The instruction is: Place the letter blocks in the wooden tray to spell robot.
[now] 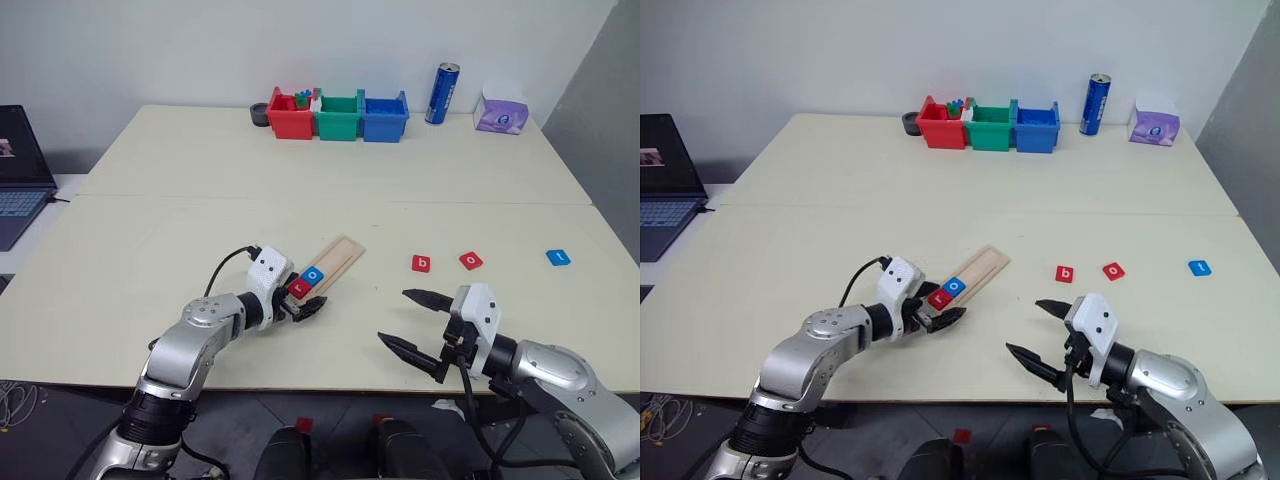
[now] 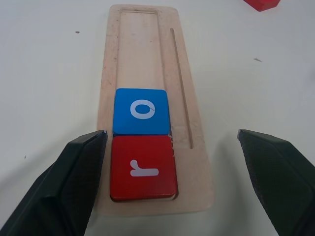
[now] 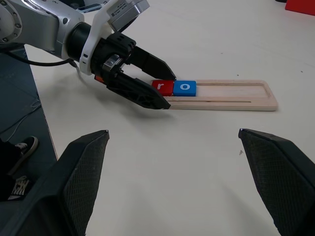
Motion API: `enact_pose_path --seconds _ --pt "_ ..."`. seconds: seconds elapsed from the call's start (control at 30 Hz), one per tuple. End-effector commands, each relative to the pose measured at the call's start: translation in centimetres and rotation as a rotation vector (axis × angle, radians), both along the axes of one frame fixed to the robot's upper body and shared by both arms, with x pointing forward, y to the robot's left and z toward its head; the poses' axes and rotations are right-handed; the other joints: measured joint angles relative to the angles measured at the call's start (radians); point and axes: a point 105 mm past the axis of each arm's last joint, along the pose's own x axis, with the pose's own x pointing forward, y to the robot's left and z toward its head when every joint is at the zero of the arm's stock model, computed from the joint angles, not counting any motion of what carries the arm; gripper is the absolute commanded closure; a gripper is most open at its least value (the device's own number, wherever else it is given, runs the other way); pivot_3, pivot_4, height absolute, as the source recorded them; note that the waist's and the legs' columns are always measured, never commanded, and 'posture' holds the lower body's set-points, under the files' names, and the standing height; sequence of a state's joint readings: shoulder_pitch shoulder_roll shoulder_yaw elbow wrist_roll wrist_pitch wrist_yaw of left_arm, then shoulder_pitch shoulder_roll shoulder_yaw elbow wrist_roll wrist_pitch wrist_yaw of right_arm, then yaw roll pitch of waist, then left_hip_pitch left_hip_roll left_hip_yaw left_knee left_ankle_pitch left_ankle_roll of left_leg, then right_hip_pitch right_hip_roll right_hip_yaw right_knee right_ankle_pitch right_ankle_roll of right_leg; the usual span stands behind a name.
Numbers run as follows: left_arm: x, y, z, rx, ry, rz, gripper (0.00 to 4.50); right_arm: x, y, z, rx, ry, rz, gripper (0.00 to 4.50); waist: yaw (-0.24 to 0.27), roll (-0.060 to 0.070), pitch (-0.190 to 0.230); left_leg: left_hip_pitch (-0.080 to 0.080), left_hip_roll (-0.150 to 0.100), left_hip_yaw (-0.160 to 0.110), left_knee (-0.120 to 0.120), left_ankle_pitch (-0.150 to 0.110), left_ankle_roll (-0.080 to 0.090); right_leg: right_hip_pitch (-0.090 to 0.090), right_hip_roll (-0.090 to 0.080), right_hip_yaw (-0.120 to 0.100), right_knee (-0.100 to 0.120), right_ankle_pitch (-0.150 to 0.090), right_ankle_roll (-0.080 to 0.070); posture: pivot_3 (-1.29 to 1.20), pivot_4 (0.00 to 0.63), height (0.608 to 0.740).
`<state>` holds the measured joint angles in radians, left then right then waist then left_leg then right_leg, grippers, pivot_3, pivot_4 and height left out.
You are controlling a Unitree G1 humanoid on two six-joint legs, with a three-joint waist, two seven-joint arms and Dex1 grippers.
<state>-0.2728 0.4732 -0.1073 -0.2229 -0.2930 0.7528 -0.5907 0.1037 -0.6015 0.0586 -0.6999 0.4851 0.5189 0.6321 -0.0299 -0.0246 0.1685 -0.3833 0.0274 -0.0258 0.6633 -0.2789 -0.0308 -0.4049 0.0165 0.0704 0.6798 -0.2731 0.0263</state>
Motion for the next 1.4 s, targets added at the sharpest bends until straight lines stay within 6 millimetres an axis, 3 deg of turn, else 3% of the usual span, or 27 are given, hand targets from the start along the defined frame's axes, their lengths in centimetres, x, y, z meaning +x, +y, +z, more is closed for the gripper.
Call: enact_pose_path --seconds 0.03,0.47,1.2,1.37,1.4 --pt "0.4 0.3 0.8 -0.024 -0.013 0.04 0.02 -0.4 0.3 1.0 0.004 -0.054 0.02 0.0 0.0 0.0 0.0 0.0 0.0 0.0 0.0 0.0 0.0 0.0 0.0 0.0 0.0 0.0 0.0 0.0 0.15 0.74" --pt "0.6 1.1 0.8 -0.01 0.003 0.071 0.02 -0.5 0.6 1.0 0.003 -0.053 0.029 0.0 0.0 -0.002 0.001 0.0 0.0 0.0 0.0 0.0 0.0 0.0 0.0 0.0 0.0 0.0 0.0 0.0 0.15 0.74" --pt "-0.2 0.2 -1.2 0.102 0.118 -0.014 0.02 -1.2 0.8 0.3 0.014 -0.007 0.045 0.0 0.001 -0.002 0.001 0.0 0.0 0.0 0.0 0.0 0.0 0.0 0.0 0.0 0.0 0.0 0.0 0.0 0.15 0.74" --pt "-0.4 0.3 -1.5 0.123 0.129 -0.026 1.13 -1.3 0.9 0.2 0.016 -0.003 0.047 0.0 0.001 -0.002 0.001 0.0 0.0 0.0 0.0 0.0 0.0 0.0 0.0 0.0 0.0 0.0 0.0 0.0 0.15 0.74" --pt "-0.4 0.3 -1.5 0.124 0.13 -0.027 1.13 -1.4 0.9 0.2 0.016 -0.002 0.047 0.0 0.001 -0.002 0.001 0.0 0.0 0.0 0.0 0.0 0.0 0.0 0.0 0.0 0.0 0.0 0.0 0.0 0.15 0.74"
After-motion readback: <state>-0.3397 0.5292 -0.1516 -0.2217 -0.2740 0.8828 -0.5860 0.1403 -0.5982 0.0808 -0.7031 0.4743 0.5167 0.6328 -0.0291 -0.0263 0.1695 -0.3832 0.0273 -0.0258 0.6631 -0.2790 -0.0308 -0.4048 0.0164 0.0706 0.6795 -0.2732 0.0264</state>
